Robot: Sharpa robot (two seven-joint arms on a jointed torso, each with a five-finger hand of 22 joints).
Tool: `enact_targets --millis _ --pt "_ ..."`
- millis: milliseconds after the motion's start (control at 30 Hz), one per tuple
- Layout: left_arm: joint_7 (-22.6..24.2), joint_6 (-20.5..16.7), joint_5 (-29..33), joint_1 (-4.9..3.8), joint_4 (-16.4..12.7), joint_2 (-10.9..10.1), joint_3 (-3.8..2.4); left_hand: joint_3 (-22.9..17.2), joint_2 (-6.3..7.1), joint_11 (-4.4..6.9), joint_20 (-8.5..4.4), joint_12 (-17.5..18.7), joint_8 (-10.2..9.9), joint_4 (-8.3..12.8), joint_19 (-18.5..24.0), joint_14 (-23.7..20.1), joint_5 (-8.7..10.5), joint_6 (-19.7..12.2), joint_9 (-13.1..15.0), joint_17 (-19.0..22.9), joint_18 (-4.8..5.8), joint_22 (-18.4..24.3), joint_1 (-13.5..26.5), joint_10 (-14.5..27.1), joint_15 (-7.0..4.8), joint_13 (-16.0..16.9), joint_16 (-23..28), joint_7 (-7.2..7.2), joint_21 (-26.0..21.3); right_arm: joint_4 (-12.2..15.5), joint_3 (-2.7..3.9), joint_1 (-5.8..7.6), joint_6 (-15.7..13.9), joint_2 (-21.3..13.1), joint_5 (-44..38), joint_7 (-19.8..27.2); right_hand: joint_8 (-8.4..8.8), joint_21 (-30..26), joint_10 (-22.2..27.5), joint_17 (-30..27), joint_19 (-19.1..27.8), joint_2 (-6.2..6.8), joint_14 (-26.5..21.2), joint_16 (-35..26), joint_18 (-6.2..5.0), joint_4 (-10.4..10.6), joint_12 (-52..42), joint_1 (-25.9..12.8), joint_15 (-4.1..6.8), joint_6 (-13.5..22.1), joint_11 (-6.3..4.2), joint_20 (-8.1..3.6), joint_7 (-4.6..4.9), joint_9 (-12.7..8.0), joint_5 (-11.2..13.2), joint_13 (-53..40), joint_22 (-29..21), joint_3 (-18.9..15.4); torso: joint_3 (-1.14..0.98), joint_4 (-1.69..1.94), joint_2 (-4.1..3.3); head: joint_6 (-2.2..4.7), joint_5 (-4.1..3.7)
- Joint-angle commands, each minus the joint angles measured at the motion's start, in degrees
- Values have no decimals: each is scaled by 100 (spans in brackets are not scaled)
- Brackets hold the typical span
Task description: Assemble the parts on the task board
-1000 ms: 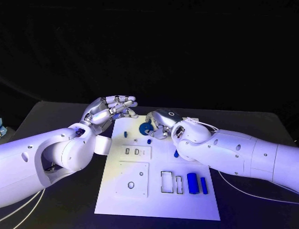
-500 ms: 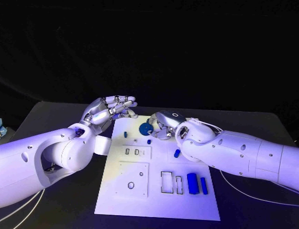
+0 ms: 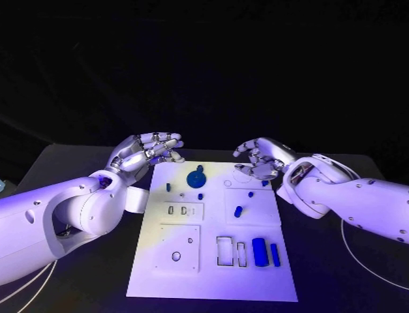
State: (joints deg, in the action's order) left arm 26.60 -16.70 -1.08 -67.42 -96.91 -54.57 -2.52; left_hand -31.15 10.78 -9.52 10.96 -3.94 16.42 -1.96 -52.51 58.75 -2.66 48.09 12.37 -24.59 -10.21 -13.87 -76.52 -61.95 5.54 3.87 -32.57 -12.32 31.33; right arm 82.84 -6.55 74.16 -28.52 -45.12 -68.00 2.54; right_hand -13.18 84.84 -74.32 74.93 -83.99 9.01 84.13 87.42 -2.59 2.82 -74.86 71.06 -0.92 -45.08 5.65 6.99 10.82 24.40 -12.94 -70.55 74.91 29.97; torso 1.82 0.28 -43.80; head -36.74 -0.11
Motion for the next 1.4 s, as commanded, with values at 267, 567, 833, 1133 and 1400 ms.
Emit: enact_targets --millis 267,567,833,1133,1400 --pt "55 191 7 8 -18 -24 -2 6 -18 0 5 18 -36 37 44 -59 -21 -35 6 -11 5 -9 37 41 10 9 -24 -106 27 47 1 -32 1032 -765 959 956 62 11 15 817 -100 84 433 39 68 -221 3 181 -42 -92 -4 42 -12 15 114 -6 867 43 -60 -129 67 -37 -88" --pt "55 209 7 18 2 -13 0 7 -18 -1 6 18 -38 40 50 -64 -21 -38 7 -12 5 -10 36 45 11 9 -25 -105 29 -254 -2 -171 1012 -875 724 812 193 -22 100 809 -68 153 430 37 58 -322 84 228 -56 40 17 50 12 -10 106 84 835 39 -69 -120 57 -76 -162" --pt "53 211 6 23 17 -1 1 7 -18 -1 6 18 -38 40 50 -64 -21 -38 7 -12 5 -10 36 45 11 9 -25 -105 29 -526 -5 -300 938 -729 583 619 321 -62 161 793 -30 185 424 31 44 -418 130 282 -75 200 36 70 27 -26 119 135 794 44 -59 -85 42 -88 -218" --pt "53 216 6 24 28 17 1 7 -18 -1 6 18 -38 40 50 -64 -21 -38 7 -12 5 -10 36 45 11 9 -25 -105 29 -796 -11 -394 836 -496 553 512 351 -71 158 795 -22 184 424 32 41 -436 125 291 -76 240 36 72 27 -31 133 129 785 46 -58 -86 41 -112 -192" --pt "44 211 5 24 32 17 1 7 -18 -1 6 18 -38 40 50 -64 -21 -38 7 -12 5 -10 36 45 11 9 -25 -105 29 -948 -16 -463 762 -353 551 454 339 -72 133 809 -23 141 427 36 41 -429 102 284 -78 201 40 74 33 -18 143 105 786 59 -65 -102 42 -137 -168"
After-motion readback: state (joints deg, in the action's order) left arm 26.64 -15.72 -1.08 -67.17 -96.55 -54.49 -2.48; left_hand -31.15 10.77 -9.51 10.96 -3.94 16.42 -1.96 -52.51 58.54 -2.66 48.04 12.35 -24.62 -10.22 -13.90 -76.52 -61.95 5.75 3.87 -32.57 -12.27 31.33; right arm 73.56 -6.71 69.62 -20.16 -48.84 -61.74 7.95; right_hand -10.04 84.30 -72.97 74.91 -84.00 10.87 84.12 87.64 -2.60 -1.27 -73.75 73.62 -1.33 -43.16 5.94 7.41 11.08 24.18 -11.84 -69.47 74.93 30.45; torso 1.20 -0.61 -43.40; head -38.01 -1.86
